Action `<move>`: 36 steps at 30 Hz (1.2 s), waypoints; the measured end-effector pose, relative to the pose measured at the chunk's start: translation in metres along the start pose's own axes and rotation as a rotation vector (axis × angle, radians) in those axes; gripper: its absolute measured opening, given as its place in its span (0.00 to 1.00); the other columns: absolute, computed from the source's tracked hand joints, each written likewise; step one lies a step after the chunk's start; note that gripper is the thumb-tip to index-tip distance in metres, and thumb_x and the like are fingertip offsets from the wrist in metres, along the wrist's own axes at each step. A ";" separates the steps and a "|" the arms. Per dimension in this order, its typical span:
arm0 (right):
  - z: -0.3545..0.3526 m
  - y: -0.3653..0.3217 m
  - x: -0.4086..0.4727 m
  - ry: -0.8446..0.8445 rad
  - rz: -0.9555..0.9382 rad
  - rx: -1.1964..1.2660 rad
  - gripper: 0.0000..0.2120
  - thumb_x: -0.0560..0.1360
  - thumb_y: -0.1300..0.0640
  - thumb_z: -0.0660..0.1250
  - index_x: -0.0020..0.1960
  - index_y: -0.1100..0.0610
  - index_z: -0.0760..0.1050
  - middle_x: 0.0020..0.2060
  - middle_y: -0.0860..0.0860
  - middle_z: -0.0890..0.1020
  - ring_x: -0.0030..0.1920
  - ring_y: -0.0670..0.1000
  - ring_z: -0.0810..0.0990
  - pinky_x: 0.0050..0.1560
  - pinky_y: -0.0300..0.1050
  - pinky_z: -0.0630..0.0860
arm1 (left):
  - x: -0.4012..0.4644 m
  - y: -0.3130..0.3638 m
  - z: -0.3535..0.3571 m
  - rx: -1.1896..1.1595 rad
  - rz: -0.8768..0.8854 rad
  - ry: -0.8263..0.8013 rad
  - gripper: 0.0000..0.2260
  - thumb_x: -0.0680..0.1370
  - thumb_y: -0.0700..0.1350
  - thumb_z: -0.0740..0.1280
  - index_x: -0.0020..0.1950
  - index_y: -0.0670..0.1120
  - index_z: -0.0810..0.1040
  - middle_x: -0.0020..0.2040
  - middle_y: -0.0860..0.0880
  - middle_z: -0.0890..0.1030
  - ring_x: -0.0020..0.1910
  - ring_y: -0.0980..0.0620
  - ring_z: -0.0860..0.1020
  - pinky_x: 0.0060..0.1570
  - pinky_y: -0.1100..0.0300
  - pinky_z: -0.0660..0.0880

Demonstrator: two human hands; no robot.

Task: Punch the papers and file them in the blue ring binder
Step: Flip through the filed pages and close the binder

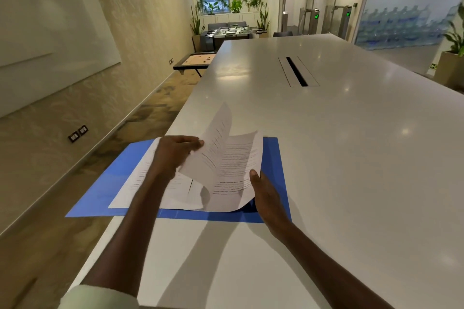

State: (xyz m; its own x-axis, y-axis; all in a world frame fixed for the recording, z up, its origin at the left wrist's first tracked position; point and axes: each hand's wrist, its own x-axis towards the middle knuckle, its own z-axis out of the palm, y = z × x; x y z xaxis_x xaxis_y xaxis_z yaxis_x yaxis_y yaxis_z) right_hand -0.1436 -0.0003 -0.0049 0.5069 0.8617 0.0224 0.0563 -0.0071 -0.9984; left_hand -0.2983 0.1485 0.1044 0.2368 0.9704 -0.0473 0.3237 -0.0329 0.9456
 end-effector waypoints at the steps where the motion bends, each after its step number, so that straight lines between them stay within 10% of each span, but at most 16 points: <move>1: 0.000 0.002 0.001 -0.002 -0.005 -0.001 0.17 0.80 0.42 0.55 0.67 0.42 0.70 0.56 0.41 0.81 0.57 0.44 0.80 0.57 0.44 0.78 | 0.004 0.004 -0.011 -0.011 0.023 0.032 0.06 0.70 0.44 0.76 0.46 0.47 0.85 0.41 0.45 0.84 0.38 0.47 0.80 0.44 0.57 0.77; 7: 0.001 0.003 0.000 -0.007 -0.025 -0.004 0.17 0.80 0.43 0.55 0.68 0.41 0.68 0.58 0.38 0.79 0.60 0.42 0.78 0.61 0.44 0.75 | 0.017 0.009 -0.074 -0.004 0.089 0.190 0.06 0.69 0.39 0.76 0.43 0.47 0.84 0.25 0.54 0.81 0.28 0.52 0.77 0.26 0.68 0.72; 18: 0.004 0.004 0.001 -0.003 -0.051 -0.028 0.19 0.81 0.45 0.55 0.70 0.44 0.66 0.58 0.34 0.76 0.61 0.42 0.76 0.58 0.38 0.76 | 0.045 -0.056 -0.124 0.336 -0.093 0.325 0.14 0.72 0.43 0.75 0.55 0.39 0.83 0.49 0.38 0.83 0.34 0.49 0.73 0.41 0.55 0.70; 27: 0.004 0.007 0.001 -0.007 -0.054 -0.042 0.20 0.81 0.45 0.56 0.72 0.45 0.65 0.62 0.38 0.77 0.62 0.42 0.76 0.61 0.43 0.77 | 0.146 -0.197 -0.157 0.734 -0.217 0.428 0.13 0.66 0.50 0.73 0.35 0.42 0.77 0.38 0.40 0.83 0.34 0.40 0.79 0.36 0.50 0.78; 36: 0.004 0.003 -0.002 -0.025 -0.077 -0.097 0.19 0.81 0.45 0.55 0.71 0.41 0.62 0.58 0.30 0.74 0.56 0.34 0.75 0.53 0.29 0.74 | 0.048 -0.083 -0.069 0.709 -0.023 0.388 0.12 0.71 0.52 0.72 0.45 0.43 0.83 0.46 0.42 0.84 0.45 0.40 0.80 0.42 0.51 0.77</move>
State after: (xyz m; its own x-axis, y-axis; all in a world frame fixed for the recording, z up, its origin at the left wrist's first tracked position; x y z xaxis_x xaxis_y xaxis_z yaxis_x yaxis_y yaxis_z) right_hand -0.1480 0.0003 -0.0080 0.4765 0.8738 0.0967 0.1780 0.0119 -0.9840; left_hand -0.3771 0.2148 0.0461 -0.0701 0.9822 0.1741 0.8594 -0.0292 0.5105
